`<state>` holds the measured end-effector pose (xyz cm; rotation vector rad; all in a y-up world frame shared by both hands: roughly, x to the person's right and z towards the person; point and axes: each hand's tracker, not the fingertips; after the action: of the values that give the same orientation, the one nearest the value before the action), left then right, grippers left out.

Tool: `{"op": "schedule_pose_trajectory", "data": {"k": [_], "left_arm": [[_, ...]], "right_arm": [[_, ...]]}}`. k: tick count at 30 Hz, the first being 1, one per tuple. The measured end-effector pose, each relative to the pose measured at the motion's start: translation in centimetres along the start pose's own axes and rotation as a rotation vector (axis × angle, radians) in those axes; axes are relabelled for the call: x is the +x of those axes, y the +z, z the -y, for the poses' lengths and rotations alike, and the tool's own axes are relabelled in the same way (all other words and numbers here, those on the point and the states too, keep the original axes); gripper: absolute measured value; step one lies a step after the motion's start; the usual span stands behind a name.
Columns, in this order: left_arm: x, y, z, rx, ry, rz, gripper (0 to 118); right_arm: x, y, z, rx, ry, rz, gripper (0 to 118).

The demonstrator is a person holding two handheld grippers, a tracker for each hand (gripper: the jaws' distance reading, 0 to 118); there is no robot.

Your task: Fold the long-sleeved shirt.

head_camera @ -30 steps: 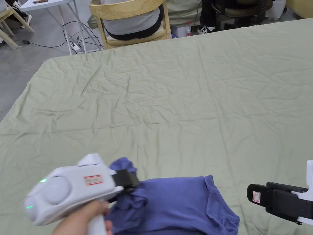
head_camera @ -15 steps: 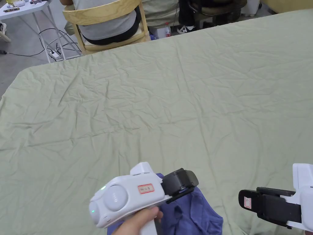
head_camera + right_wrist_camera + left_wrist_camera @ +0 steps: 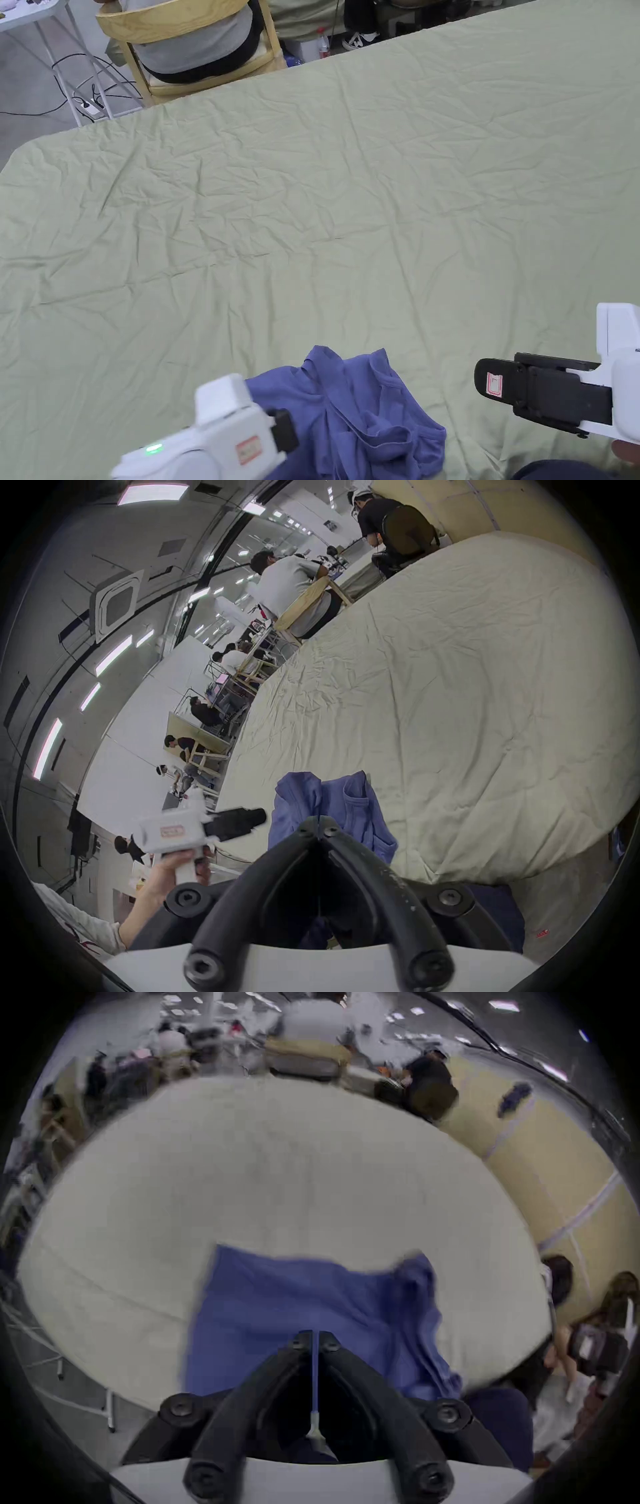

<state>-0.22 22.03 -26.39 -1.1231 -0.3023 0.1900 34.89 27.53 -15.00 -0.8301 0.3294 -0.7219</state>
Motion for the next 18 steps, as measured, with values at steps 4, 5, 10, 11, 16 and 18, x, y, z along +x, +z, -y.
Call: {"op": "schedule_pose_trajectory", "data": {"k": [4, 5, 10, 11, 16, 18], "left_arm": [[7.3, -3.3, 0.7, -0.005, -0.2, -0.018, 2], [8.7, -4.2, 1.0, -0.016, -0.224, 0.002, 2], [14.1, -9.0, 4.2, -0.253, -0.243, 0.157, 1], [14.3, -9.4, 4.7, -0.281, -0.226, 0.157, 1], [10.9, -3.8, 4.6, -0.238, -0.061, 0.419, 1], [7.4, -0.9, 3.4, -0.213, 0.01, 0.431, 1]], "right_arm": [[-0.1, 0.2, 0.1, 0.001, -0.009, 0.014, 1], [-0.1, 0.3, 0.2, 0.001, -0.011, 0.017, 1], [-0.3, 1.1, -0.1, -0.017, -0.015, 0.087, 1], [-0.3, 1.3, -0.2, -0.02, -0.013, 0.111, 1], [-0.7, 1.0, -0.9, -0.017, 0.0, 0.193, 1], [-1.1, 0.1, -1.3, -0.017, -0.022, 0.227, 1]]}}
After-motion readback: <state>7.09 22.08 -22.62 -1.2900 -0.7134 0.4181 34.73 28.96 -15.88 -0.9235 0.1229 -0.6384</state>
